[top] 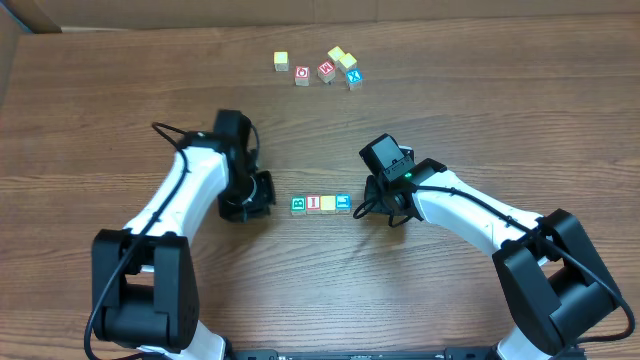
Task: Flip 4 blocks
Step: 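Bring the left gripper down to the left end of the block row, then squeeze the four-block row between the left and right grippers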
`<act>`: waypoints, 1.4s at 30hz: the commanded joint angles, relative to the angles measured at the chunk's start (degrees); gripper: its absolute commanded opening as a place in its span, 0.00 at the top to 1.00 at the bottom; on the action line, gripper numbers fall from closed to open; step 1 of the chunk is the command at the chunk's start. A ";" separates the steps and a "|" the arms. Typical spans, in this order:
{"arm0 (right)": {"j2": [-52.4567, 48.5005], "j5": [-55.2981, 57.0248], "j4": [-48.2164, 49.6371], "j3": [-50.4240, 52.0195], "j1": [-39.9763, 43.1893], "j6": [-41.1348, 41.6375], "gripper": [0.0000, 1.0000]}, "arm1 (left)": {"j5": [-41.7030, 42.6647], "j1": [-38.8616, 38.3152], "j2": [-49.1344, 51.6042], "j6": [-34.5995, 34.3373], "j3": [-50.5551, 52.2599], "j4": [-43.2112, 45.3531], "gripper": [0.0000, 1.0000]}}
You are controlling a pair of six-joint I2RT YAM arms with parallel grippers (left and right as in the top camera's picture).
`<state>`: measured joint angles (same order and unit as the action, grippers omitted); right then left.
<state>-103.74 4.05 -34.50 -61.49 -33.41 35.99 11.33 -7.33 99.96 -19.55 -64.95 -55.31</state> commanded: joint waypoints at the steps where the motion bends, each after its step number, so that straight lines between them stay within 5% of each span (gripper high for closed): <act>1: 1.95 -1.27 1.46 -0.33 0.04 -0.57 0.96 | -1.53 -1.44 -0.85 0.33 2.86 5.20 0.96; 19: 1.44 -6.75 5.35 0.11 -0.33 -1.64 0.96 | -1.22 -4.42 -0.85 0.50 12.48 21.68 0.96; 42: 1.36 -12.33 7.65 2.29 -0.39 0.22 0.96 | 0.74 -4.48 -0.85 1.77 10.05 23.06 0.96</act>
<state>-103.74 -7.29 -27.18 -59.44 -33.47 35.99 11.16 -11.29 99.74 -19.05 -53.52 -32.51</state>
